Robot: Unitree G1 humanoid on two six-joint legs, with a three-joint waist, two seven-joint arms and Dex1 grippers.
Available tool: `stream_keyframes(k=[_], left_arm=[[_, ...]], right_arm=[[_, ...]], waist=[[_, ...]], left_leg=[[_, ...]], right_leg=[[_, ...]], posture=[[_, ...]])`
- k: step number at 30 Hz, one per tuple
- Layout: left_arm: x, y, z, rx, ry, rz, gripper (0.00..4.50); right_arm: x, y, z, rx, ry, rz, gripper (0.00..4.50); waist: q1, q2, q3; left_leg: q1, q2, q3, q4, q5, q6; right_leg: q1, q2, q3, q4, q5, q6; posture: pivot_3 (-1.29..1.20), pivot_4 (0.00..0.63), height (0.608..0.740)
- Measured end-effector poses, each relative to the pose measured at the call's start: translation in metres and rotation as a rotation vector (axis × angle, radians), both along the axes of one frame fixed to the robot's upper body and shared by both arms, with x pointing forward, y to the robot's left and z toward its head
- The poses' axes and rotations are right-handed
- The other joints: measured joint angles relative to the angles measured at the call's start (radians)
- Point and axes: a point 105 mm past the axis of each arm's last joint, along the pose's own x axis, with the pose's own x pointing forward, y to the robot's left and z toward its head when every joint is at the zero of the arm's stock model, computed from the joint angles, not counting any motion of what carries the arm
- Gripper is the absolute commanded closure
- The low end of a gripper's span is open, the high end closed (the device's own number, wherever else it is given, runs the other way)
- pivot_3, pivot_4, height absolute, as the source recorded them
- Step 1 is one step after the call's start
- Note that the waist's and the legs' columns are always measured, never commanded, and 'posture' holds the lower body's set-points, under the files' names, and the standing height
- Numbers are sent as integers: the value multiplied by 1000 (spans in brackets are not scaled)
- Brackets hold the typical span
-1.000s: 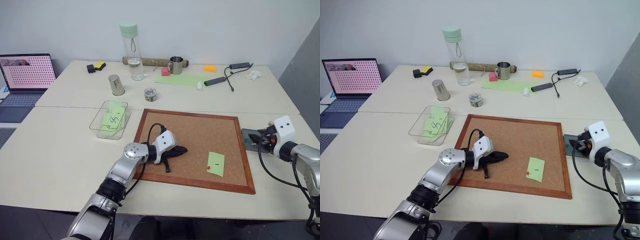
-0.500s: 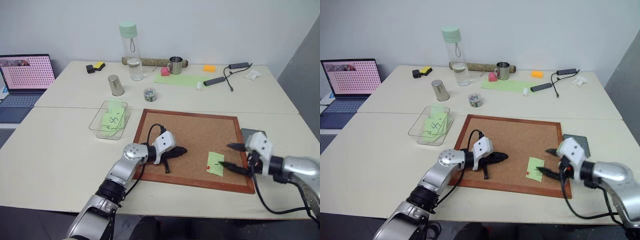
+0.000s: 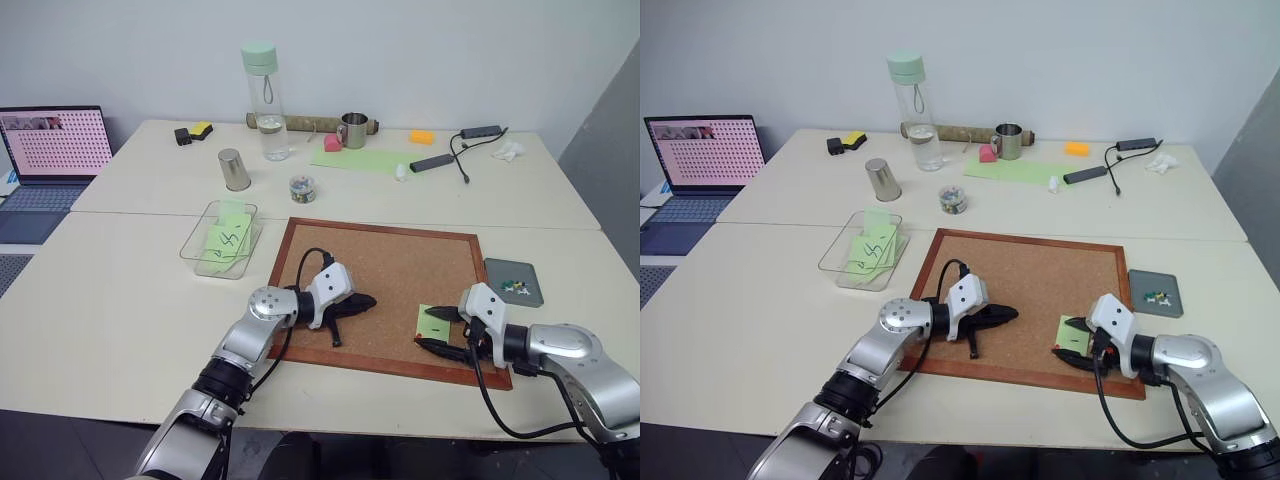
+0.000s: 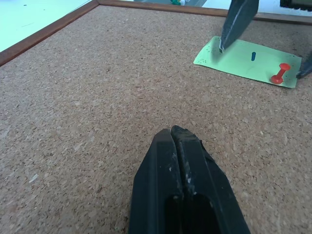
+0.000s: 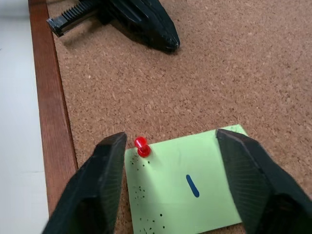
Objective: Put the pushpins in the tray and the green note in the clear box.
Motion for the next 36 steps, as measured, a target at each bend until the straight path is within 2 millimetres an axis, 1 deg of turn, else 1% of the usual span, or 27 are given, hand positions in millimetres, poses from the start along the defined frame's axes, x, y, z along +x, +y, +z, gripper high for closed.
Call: stream_keyframes(k=[8,10,11,20,21,24,27,31,34,35,36], left_arm=[[0,1,0,1,0,2,4500],[0,1,0,1,0,2,4500],[0,1,0,1,0,2,4500],[0,1,-1,1,3,3,4500],[0,1,-1,1,4,5,4500],[0,1,-2,3,7,9,4500],[2,0,-2,-4,10,21,4500],[3,0,-1,-5,12,22,4500],[3,3,5,-26,63,27,3971],[2,5,7,-46,113,33,3845],[1,10,11,-79,185,40,3533]], right_arm=[[-5,6,-3,6,4,40,3875],[-7,7,-4,8,9,49,4377],[-7,8,-4,10,9,52,4442],[-9,9,-1,16,6,58,4442],[-9,10,2,19,-3,62,4442],[-7,13,27,34,-92,91,4442],[-5,13,44,23,-152,111,4442],[-7,16,53,7,-190,143,4442],[-5,15,57,-41,-236,161,4500],[-5,15,58,-62,-259,171,4500],[-3,16,59,-91,-295,187,4500]], waist=[[0,0,0],[0,0,0],[0,0,0],[0,0,0],[0,0,0],[0,0,0],[1,0,0],[2,0,0],[0,-1,1],[-2,-2,3],[-7,-2,4]], left_leg=[[0,0,0,0,0,0],[0,0,0,0,0,0],[0,0,0,0,0,0],[0,0,0,0,0,0],[0,0,0,0,0,0],[0,0,0,0,0,0],[0,0,-1,0,0,0],[0,0,-1,0,0,0],[0,0,-1,0,0,0],[-1,0,-1,0,0,0],[-3,0,-1,0,0,0]], right_leg=[[0,0,0,0,0,0],[0,0,0,0,0,0],[0,0,0,0,0,0],[0,0,0,0,0,0],[0,0,0,0,0,0],[0,0,0,0,0,0],[1,0,-1,-1,0,0],[1,0,-1,-1,0,0],[0,0,-1,-1,0,0],[-1,0,-1,-1,0,0],[-3,0,-1,0,0,0]], posture=[[0,150,740],[0,150,740],[0,150,740],[0,150,740],[0,150,740],[0,150,740],[0,150,740],[0,150,740],[0,150,740],[0,150,740],[0,150,740]])
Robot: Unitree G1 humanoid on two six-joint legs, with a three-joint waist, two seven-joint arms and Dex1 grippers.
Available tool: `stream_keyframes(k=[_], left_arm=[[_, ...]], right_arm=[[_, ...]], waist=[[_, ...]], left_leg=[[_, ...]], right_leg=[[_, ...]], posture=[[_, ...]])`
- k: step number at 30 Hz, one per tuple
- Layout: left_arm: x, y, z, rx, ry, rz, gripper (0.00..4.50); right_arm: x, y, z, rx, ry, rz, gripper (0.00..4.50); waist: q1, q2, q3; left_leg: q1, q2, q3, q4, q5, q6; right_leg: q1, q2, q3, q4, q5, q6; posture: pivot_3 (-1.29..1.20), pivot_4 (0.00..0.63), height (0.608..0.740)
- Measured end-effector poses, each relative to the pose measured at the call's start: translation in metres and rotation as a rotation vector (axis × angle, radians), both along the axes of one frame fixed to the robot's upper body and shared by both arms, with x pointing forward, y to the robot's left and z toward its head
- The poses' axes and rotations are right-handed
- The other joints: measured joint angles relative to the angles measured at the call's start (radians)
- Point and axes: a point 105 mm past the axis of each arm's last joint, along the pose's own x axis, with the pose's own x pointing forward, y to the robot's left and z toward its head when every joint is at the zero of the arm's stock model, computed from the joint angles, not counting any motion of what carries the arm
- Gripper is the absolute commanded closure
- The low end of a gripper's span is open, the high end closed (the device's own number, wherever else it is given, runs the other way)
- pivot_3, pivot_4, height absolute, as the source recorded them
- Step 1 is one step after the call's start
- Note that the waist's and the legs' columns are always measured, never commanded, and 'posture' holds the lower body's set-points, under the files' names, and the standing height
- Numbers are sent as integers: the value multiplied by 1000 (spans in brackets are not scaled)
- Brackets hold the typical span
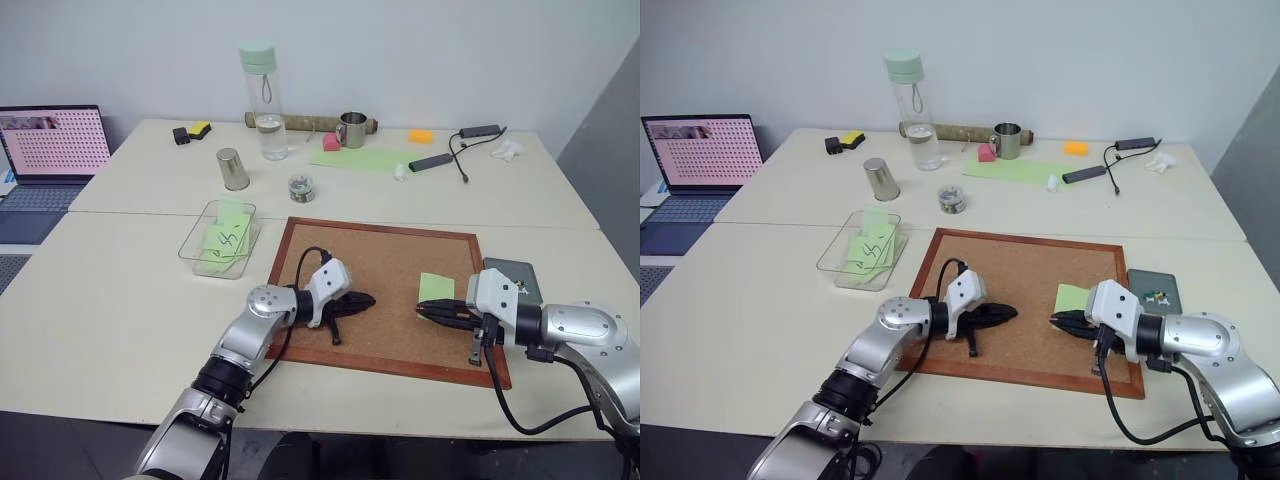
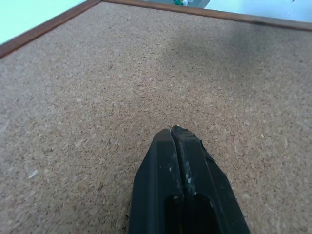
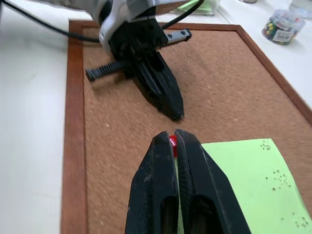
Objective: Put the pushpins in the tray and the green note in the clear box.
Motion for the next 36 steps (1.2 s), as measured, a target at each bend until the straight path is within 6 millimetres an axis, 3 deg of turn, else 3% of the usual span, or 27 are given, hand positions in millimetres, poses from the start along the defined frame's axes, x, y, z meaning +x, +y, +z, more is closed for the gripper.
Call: stream_keyframes(k=[6,12,20,30,36], left_arm=[[-5,10,31,-173,209,2,2497],[5,6,53,-330,342,65,1498],[10,-29,76,-469,439,48,1498],[5,-53,62,-437,524,7,1498],[11,-52,58,-424,527,22,1498]], right_arm=[[8,7,10,-83,-166,61,4500],[8,14,10,-157,-270,144,4500],[11,16,12,-219,-379,207,4500],[10,22,10,-195,-376,226,4500],[10,24,10,-189,-373,228,4500]], waist=[[-9,-1,2],[-6,-2,3],[-5,-2,3],[-5,-2,3],[-5,-2,3]], left_leg=[[-4,0,-2,1,0,-1],[-5,-1,-4,2,1,-1],[-6,-1,-4,2,3,-5],[-6,-1,-4,2,3,-6],[-6,-1,-4,2,3,-6]], right_leg=[[-2,0,-2,-1,0,0],[-2,-1,-3,-1,0,0],[-3,-1,-4,-1,0,0],[-2,-1,-4,-1,0,0],[-3,-1,-4,-1,1,0]], posture=[[0,150,740],[0,150,740],[0,150,740],[0,150,740],[0,150,740]])
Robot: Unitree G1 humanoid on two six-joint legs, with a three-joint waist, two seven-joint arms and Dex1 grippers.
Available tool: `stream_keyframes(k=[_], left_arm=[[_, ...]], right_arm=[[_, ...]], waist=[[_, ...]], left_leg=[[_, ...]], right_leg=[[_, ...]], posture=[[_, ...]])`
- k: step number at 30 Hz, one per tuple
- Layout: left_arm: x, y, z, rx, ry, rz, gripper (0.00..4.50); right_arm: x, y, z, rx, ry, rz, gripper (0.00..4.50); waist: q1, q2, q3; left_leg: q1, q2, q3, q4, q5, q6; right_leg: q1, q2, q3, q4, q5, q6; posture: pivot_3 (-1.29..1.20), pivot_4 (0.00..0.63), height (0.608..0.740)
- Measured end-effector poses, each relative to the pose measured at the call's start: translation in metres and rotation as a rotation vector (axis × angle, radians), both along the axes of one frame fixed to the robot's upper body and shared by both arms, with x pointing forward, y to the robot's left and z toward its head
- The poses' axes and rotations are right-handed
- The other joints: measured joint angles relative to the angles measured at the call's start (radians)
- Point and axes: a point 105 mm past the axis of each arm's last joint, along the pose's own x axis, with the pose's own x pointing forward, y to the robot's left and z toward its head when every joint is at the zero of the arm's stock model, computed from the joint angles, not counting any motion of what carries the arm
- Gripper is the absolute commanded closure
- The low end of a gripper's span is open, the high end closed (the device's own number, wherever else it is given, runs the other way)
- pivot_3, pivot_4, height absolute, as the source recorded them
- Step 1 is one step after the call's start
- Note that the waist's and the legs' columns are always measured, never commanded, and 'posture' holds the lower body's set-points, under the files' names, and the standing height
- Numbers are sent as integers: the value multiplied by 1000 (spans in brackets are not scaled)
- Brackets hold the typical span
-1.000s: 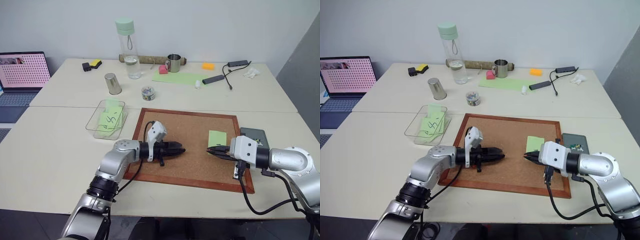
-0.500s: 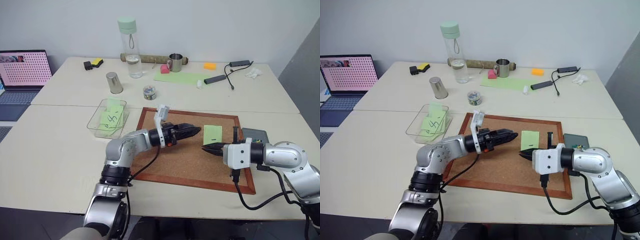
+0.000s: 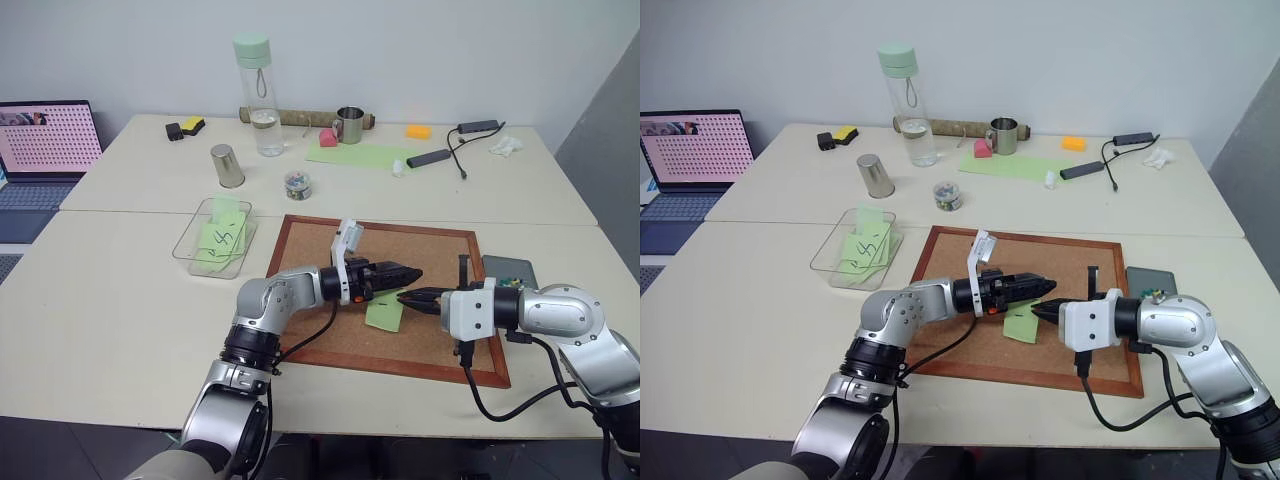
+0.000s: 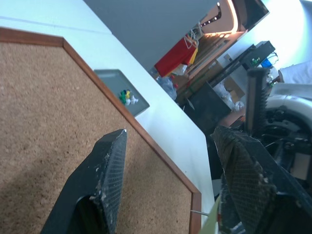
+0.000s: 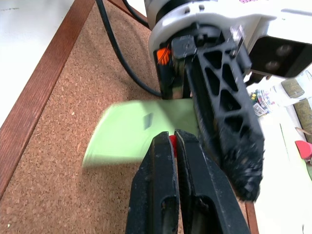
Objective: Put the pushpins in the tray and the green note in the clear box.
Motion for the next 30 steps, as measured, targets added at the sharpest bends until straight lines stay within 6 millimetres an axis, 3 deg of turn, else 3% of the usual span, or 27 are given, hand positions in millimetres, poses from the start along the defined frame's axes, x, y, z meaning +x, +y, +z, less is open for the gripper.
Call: stream_keyframes(k=[8,9,16,19,22,25,30], left_arm=[[27,43,26,-37,-116,153,1498],[27,48,28,-36,-136,158,1320],[6,78,17,77,-251,125,130],[-9,89,5,128,-255,92,38],[-25,86,-8,148,-241,39,38],[-38,71,-17,157,-241,-26,38],[-44,49,-26,177,-275,-82,38]], right_arm=[[1,-1,-1,2,12,-12,4500],[1,-1,-1,3,14,-13,4500],[2,-1,-2,7,23,-22,4500],[2,-2,-2,8,27,-27,4500],[3,-3,-2,9,29,-33,4500],[3,-4,-2,12,32,-36,4500],[3,-4,-1,19,41,-40,4500]], waist=[[-2,0,0],[-2,0,0],[-2,0,0],[-3,0,0],[0,1,0],[10,1,0],[13,1,0]], left_leg=[[0,0,0,0,0,0],[0,0,0,0,0,0],[0,0,0,0,0,0],[0,0,0,0,0,0],[0,0,0,0,0,0],[0,0,0,0,-1,1],[0,0,0,0,-1,1]], right_leg=[[0,0,0,0,0,0],[0,0,0,0,0,0],[0,0,0,0,0,0],[0,0,1,0,0,0],[0,-1,0,0,0,-1],[0,-1,0,0,0,-1],[0,-1,0,0,0,-1]], posture=[[0,150,740],[0,150,740],[0,150,740],[0,150,740],[0,150,740],[0,150,740],[0,150,740]])
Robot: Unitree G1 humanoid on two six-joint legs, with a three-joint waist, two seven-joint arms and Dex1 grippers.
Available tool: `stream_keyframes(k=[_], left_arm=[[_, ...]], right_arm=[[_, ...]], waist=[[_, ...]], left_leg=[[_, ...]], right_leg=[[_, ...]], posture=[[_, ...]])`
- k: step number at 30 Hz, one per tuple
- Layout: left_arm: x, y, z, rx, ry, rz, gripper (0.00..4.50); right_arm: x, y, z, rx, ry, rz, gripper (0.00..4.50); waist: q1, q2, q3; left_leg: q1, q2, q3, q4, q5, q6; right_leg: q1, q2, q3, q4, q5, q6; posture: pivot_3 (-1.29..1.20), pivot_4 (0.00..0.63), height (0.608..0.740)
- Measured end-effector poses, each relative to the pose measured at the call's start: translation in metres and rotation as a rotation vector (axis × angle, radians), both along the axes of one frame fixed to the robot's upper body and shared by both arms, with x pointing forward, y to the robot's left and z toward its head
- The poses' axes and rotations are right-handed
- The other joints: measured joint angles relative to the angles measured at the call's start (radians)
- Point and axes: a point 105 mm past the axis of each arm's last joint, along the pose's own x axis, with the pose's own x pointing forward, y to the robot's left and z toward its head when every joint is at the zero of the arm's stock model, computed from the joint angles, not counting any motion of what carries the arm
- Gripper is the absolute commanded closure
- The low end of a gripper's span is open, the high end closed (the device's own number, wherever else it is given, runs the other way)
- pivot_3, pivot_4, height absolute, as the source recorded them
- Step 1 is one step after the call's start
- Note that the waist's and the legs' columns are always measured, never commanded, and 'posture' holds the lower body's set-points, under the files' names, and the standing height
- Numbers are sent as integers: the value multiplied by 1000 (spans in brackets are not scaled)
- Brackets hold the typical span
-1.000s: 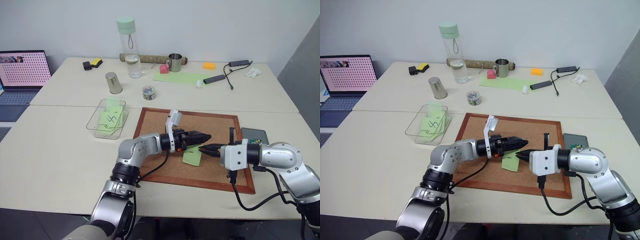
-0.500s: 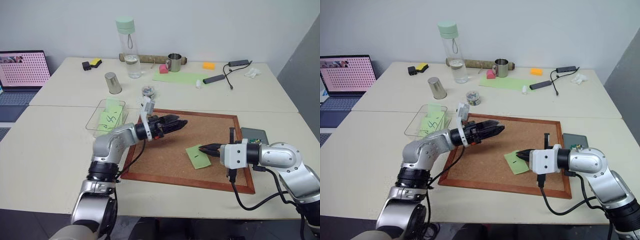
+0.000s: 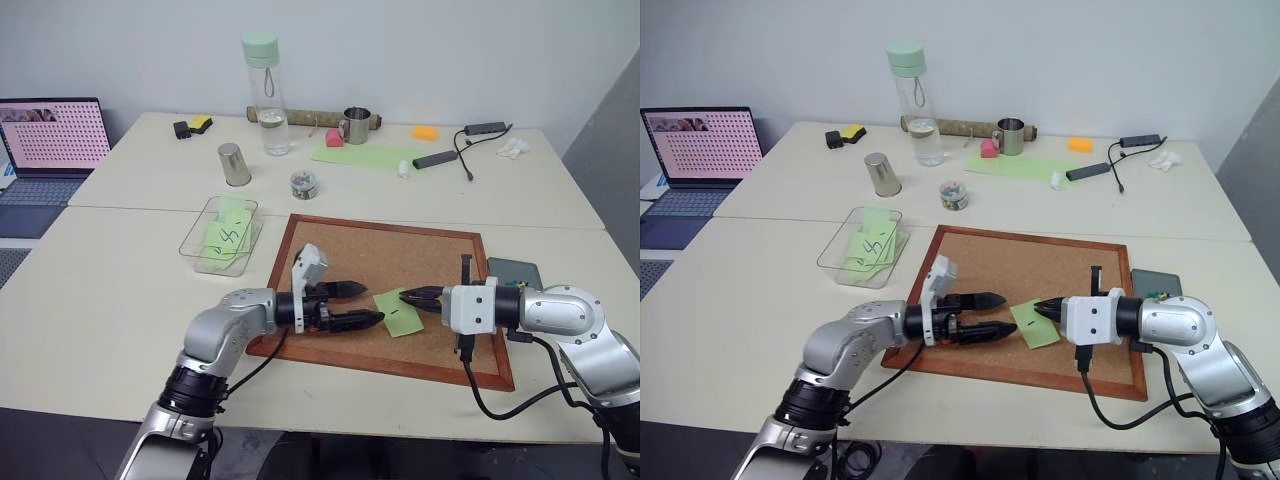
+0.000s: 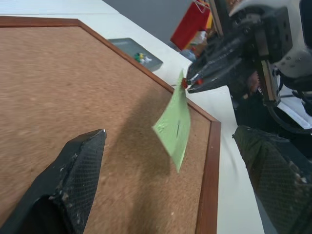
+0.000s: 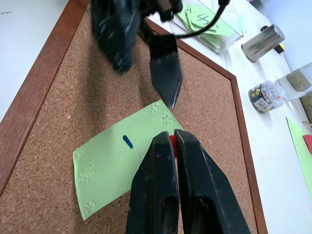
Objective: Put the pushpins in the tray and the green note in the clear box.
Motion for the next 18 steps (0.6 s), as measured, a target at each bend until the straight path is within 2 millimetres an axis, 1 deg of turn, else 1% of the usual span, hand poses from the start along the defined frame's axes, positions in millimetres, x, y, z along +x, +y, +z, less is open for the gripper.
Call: stream_keyframes(k=[1,3,4,8,10,18], left_arm=[[0,-3,-3,17,-7,-7,38],[0,-8,-7,25,-13,-22,394],[0,-10,-9,29,-14,-32,490],[4,-17,-7,19,-26,-42,1279],[5,-19,-4,7,-35,-47,1593],[4,-24,-3,-15,-30,-54,3049]], right_arm=[[0,0,0,1,3,-2,4500],[0,0,0,2,5,-2,4500],[0,0,0,3,6,-3,4500],[-1,1,2,8,4,4,4500],[-1,2,2,8,4,4,4500],[-1,2,2,8,10,-2,4500]], waist=[[0,0,0],[0,0,0],[0,0,0],[0,0,0],[0,0,0],[0,0,0]], left_leg=[[0,0,0,0,0,0],[0,0,0,0,0,0],[0,0,0,0,0,0],[0,0,0,0,0,0],[0,0,0,0,0,0],[0,0,0,0,0,0]], right_leg=[[0,0,0,0,0,0],[0,0,0,0,0,0],[0,0,0,0,0,0],[0,0,0,0,0,0],[0,0,0,0,0,0],[0,0,0,0,0,0]], posture=[[0,150,740],[0,150,740],[0,150,740],[0,150,740],[0,150,740],[0,150,740]])
